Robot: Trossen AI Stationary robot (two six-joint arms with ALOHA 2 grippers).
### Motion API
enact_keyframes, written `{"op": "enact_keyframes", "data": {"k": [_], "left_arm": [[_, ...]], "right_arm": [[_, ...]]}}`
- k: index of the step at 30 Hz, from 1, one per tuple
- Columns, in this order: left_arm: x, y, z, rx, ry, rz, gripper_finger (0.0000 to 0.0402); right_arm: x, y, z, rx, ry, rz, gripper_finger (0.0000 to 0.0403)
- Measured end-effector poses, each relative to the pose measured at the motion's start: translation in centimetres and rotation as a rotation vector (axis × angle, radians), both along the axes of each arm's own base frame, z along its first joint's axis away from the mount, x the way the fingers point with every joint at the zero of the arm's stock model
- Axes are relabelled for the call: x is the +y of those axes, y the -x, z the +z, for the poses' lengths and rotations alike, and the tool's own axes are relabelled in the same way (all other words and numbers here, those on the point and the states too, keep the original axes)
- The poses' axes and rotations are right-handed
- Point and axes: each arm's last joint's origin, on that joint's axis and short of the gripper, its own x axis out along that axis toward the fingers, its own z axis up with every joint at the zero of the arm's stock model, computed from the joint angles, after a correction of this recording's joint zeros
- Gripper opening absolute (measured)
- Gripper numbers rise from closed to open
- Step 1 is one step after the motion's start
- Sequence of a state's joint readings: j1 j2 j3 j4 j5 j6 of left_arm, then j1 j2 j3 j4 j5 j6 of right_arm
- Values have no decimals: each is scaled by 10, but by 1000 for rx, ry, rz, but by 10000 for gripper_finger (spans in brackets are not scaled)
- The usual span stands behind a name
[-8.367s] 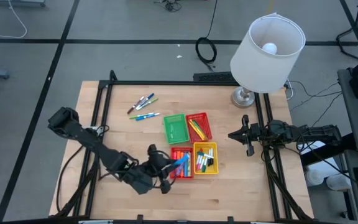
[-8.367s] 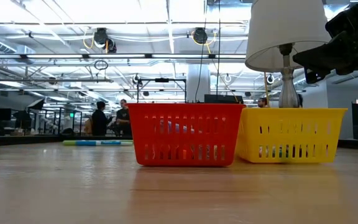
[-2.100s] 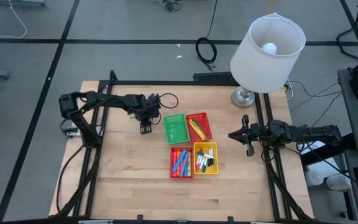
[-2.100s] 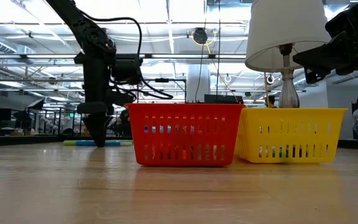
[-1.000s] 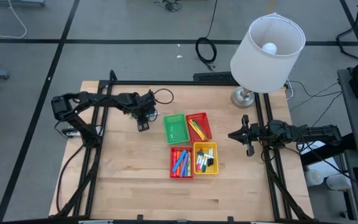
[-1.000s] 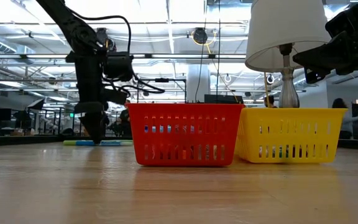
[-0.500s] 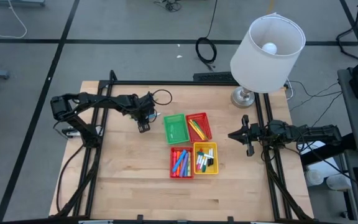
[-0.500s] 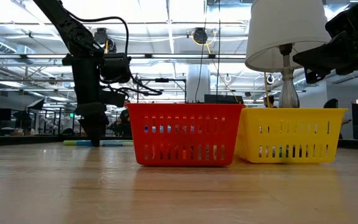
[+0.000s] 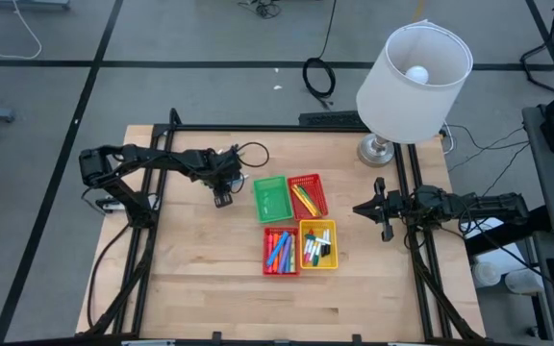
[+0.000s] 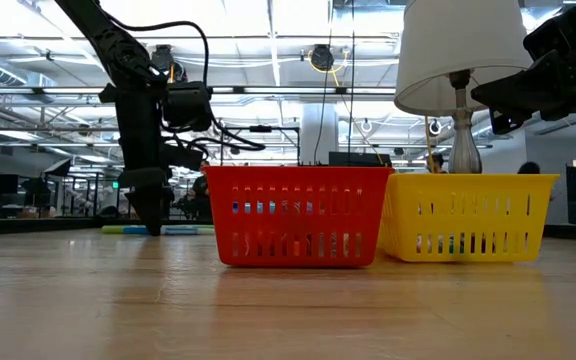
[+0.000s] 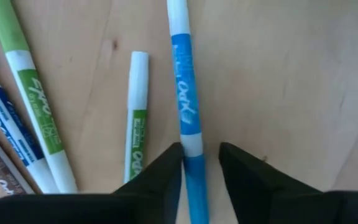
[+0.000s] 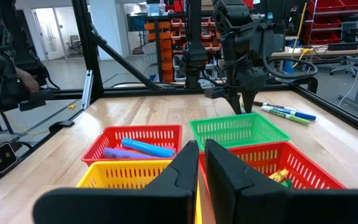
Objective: Pick & Place Markers
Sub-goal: Put the blue marker pen into the green bin
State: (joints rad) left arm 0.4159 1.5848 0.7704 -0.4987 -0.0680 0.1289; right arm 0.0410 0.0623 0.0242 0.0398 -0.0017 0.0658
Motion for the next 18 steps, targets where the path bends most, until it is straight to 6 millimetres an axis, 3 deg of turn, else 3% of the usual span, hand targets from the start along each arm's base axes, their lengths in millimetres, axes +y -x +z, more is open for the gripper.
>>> {"op": "enact_keyframes", "data": {"k": [6,9,13,18], "left_arm": [[0,-1,0,-12,10,24,47],[0,-2,0,-27,11,23,27],[1,-3,0,-42,17,32,32],[0,-3,0,-44,24,48,69]], "right_arm": [[0,0,0,0,0,0,18],[0,0,0,0,0,0,18],[0,0,0,0,0,0,18],[0,0,0,0,0,0,18]]}}
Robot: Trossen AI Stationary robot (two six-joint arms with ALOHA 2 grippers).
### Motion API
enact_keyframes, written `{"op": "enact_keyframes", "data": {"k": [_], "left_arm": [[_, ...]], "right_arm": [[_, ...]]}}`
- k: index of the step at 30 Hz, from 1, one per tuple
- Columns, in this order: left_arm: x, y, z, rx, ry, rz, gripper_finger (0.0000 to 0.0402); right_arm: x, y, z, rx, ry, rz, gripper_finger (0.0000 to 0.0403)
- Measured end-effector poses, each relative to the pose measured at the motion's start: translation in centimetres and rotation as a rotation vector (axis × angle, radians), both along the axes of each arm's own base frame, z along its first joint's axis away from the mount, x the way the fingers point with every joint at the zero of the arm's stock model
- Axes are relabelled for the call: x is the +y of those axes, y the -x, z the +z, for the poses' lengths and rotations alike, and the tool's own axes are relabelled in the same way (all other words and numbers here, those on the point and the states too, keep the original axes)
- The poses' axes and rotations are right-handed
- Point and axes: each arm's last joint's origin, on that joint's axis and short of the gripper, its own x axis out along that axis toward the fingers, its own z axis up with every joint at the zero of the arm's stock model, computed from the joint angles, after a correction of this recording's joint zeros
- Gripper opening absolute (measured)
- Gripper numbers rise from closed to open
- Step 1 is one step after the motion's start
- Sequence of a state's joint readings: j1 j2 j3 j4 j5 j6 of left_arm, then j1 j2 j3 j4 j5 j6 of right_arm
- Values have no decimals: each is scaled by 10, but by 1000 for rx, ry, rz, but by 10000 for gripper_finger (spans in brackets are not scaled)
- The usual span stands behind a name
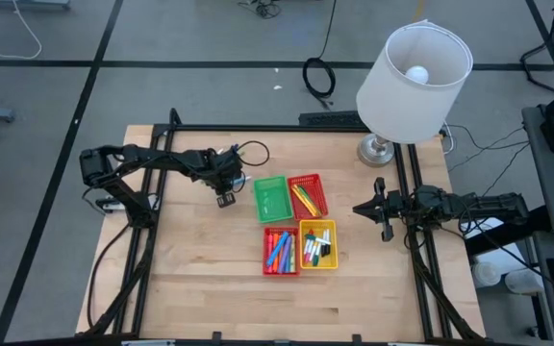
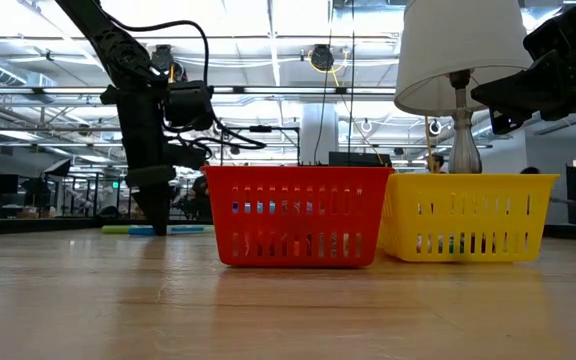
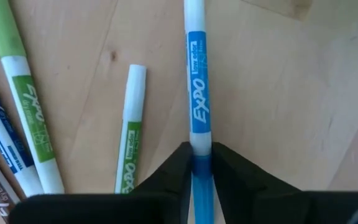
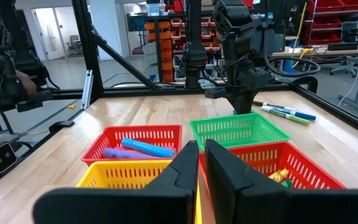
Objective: Pick & Place Markers
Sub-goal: Put the blue marker pen into the green bin
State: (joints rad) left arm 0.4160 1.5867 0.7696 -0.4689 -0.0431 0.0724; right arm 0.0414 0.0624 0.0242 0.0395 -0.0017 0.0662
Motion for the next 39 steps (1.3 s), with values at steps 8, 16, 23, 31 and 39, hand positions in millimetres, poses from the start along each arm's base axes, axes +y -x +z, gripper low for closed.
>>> {"op": "enact_keyframes", "data": {"k": [8,16,23,31,39], "left_arm": [[0,0,0,0,1,0,30],[0,0,0,-1,2,5,56],[0,0,0,-3,2,6,48],[-1,5,7,26,-46,6,33],[-6,19,34,-10,-81,122,57]], "right_arm": [[0,0,0,0,0,0,18],[0,0,0,-1,0,0,18],[0,0,0,0,0,0,18],[0,0,0,0,0,-1,18],[0,0,0,0,0,0,18]]}}
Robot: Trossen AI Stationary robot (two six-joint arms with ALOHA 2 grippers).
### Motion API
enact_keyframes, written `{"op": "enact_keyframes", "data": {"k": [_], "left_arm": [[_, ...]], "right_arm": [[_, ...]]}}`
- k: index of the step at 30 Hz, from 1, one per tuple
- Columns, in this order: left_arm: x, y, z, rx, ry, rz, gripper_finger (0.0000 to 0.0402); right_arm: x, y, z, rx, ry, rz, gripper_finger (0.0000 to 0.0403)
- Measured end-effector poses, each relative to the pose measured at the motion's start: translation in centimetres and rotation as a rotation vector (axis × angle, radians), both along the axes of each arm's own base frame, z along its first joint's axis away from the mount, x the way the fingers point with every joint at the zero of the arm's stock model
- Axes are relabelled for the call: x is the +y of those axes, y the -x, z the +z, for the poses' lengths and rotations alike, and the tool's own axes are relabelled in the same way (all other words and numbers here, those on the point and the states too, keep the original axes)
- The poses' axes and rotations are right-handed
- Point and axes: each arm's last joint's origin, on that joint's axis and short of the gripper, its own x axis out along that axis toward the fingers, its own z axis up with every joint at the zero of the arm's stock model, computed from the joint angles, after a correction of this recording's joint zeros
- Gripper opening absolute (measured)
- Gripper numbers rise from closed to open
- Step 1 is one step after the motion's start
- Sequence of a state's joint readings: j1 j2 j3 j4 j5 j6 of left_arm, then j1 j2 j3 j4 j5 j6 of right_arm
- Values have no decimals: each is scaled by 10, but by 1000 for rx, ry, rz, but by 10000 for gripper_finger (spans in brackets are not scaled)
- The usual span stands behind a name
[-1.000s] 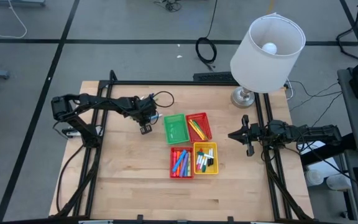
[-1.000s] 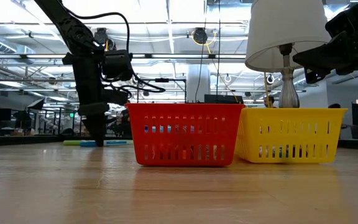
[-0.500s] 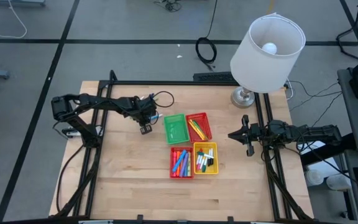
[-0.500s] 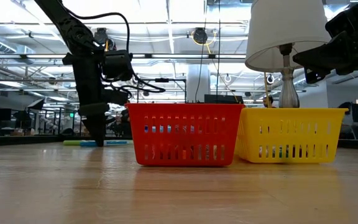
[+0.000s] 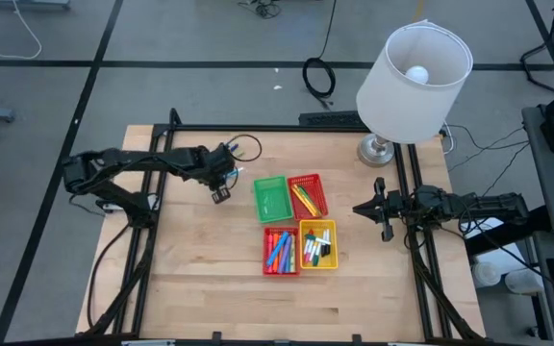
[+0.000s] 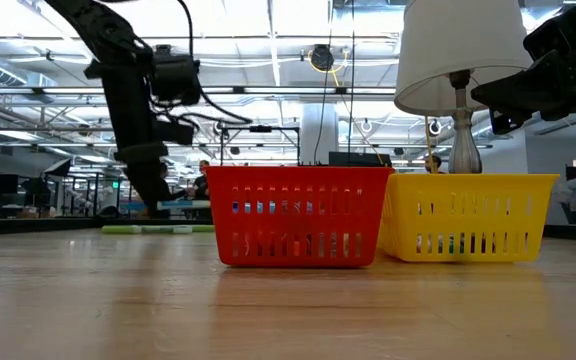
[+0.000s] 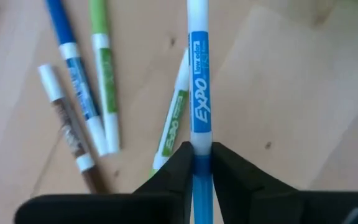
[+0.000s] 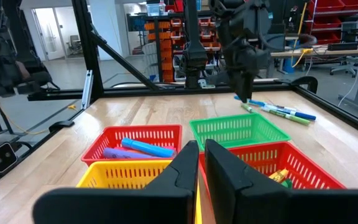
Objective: Pick & Place Markers
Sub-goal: Put the blue marker pen into the green bin, then put the green marker pen into the green bin
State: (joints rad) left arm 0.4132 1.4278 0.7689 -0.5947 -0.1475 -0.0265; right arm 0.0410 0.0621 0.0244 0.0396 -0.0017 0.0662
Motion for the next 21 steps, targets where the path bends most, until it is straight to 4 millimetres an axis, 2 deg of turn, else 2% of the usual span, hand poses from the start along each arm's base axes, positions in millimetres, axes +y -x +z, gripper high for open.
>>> {"op": "enact_keyframes", "data": {"k": [7,12,16,21], "left_arm": [[-17,4,20,-135,75,166,23],[-29,-5,26,-292,297,299,61],[-41,-19,32,-413,370,275,86],[-57,-32,40,-522,397,179,75]], "right_arm": [[0,0,0,0,0,0,18],[0,0,0,0,0,0,18],[0,0,0,0,0,0,18],[0,0,0,0,0,0,18]]}}
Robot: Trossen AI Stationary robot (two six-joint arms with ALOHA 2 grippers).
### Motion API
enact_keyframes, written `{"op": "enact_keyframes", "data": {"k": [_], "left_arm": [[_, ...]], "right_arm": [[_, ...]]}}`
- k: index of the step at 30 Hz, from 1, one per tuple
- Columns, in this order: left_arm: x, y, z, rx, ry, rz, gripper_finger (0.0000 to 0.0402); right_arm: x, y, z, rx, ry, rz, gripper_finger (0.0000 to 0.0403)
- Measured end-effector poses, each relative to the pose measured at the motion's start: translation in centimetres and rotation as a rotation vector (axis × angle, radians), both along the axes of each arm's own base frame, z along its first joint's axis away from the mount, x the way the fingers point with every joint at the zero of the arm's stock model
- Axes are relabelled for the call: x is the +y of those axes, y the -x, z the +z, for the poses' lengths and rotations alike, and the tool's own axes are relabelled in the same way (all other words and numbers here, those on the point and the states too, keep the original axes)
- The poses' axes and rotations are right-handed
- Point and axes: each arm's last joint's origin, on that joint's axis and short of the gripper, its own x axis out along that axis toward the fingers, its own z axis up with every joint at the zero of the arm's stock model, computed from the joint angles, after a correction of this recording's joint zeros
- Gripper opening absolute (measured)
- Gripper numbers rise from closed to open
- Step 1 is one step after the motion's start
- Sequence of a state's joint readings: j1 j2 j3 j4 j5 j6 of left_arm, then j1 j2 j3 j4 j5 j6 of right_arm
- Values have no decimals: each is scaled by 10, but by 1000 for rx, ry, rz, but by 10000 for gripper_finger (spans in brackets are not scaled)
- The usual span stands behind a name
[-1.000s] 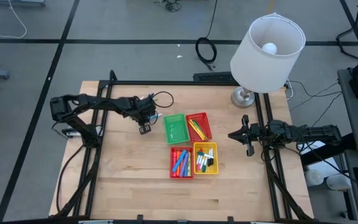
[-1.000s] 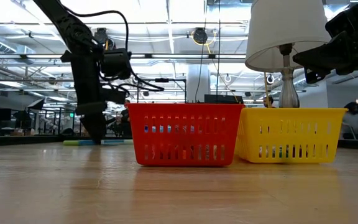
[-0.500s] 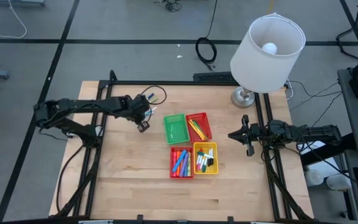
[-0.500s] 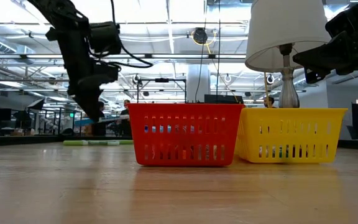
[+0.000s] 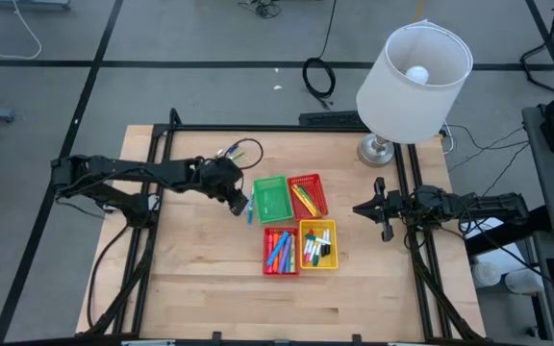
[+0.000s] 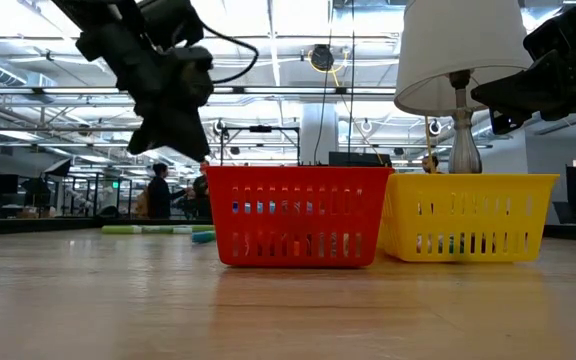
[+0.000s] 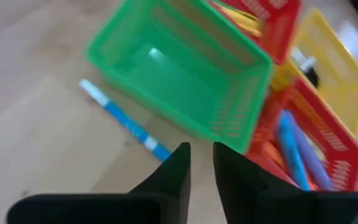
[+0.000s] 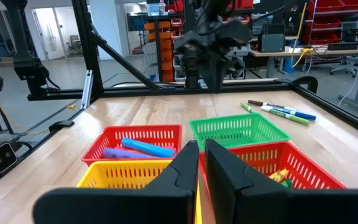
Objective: Pick & Place Markers
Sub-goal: Put the green marker pen into the green bin
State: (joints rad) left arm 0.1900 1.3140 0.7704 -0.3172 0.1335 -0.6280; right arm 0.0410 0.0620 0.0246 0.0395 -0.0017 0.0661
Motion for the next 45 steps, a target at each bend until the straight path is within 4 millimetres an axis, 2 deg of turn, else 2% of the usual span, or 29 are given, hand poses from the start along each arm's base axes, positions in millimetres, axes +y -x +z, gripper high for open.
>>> {"op": "enact_keyframes", "data": {"k": [5,8,10,14,20,24,27,31,39,45], "left_arm": [[-7,-2,1,-1,-36,-68,24],[-10,2,-2,46,-115,-175,5],[-10,5,-4,106,-192,-203,13],[-3,12,-8,207,-278,-49,61],[1,2,-7,124,-264,-67,151],[8,6,-18,266,-381,-46,186],[21,16,-28,409,-375,-5,188],[40,25,-39,516,-368,-38,174],[77,40,-42,495,-306,-83,164],[90,49,-43,476,-238,-99,170]], "right_arm": [[0,0,0,0,0,0,18],[0,0,0,0,0,0,18],[0,0,0,0,0,0,18],[0,0,0,0,0,0,18],[0,0,0,0,0,0,18],[0,0,0,0,0,0,18],[0,0,0,0,0,0,18],[0,0,0,0,0,0,18],[0,0,0,0,0,0,18],[0,0,0,0,0,0,18]]}}
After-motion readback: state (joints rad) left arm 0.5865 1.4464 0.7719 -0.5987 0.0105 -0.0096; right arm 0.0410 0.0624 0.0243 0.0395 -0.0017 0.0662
